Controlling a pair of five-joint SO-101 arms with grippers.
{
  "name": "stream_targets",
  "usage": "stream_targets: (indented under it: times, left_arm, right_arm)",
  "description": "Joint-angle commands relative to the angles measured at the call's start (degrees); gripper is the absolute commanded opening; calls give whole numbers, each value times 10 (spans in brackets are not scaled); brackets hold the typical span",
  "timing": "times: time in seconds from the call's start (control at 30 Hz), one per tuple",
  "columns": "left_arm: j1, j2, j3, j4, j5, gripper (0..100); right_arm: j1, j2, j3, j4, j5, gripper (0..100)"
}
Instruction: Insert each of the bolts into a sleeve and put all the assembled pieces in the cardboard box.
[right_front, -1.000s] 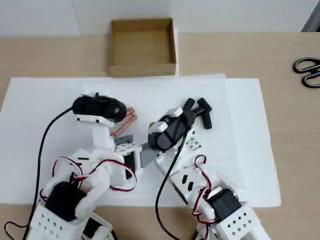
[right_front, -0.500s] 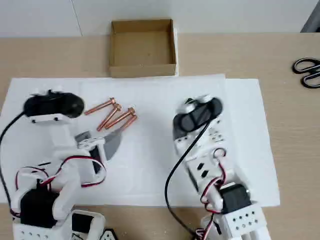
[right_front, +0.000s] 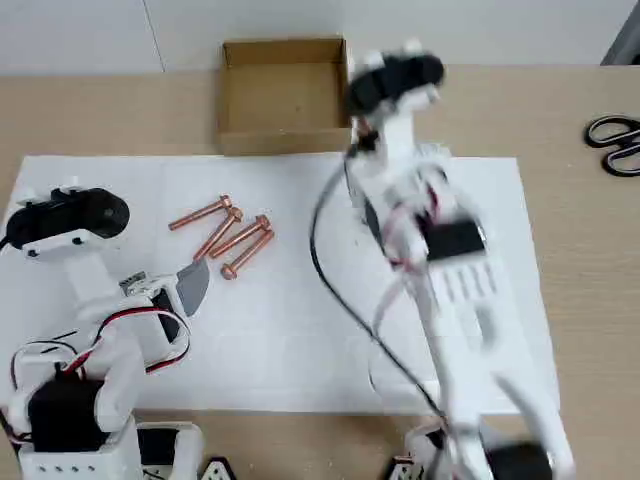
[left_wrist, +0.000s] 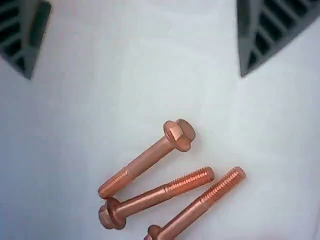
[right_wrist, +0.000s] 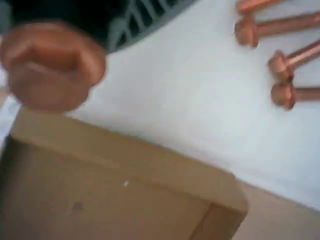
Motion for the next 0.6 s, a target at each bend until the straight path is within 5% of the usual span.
stream_targets:
  times: [0.0,0.33,0.57]
  left_arm:
    - [-5,-6,-23,-14,-4,251]
    - [-6,-6,-21,-21,-5,251]
    - [-4,-6,-21,-21,-5,251]
  right_arm:
    - [3,155,-185,-54,-5,4]
    - [-2,534,-489,-263,-2,4]
    - [-17,705,-623,-302,-2,6]
